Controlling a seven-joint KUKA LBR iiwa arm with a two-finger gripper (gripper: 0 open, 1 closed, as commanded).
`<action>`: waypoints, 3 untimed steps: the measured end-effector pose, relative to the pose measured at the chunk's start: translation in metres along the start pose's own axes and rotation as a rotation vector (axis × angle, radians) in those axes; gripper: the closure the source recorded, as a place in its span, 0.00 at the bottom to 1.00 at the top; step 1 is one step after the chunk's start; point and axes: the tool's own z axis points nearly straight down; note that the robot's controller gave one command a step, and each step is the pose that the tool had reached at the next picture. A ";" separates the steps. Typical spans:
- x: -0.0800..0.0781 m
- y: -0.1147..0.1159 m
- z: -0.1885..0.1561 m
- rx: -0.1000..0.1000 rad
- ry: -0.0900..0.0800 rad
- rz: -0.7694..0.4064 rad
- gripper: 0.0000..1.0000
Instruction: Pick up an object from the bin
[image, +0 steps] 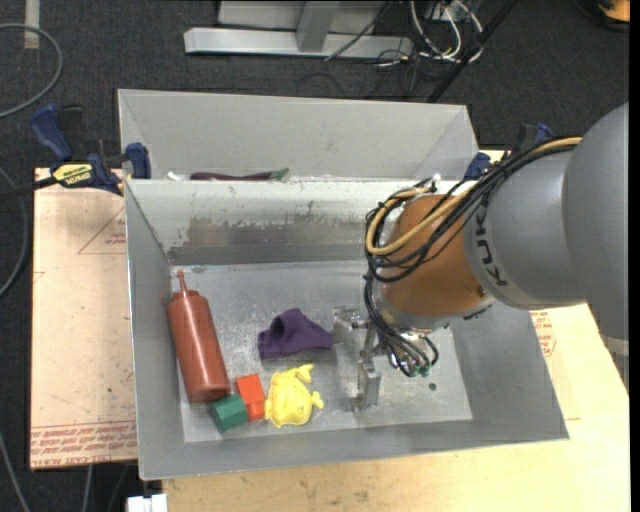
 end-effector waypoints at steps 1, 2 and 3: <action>-0.017 0.006 0.002 0.000 -0.004 -0.213 0.00; -0.021 0.008 0.002 0.000 -0.005 -0.228 0.00; -0.023 0.039 0.003 -0.002 -0.005 -0.132 0.00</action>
Offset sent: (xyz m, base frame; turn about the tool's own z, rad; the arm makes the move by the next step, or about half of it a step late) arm 0.0369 0.0747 -0.0049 -0.0429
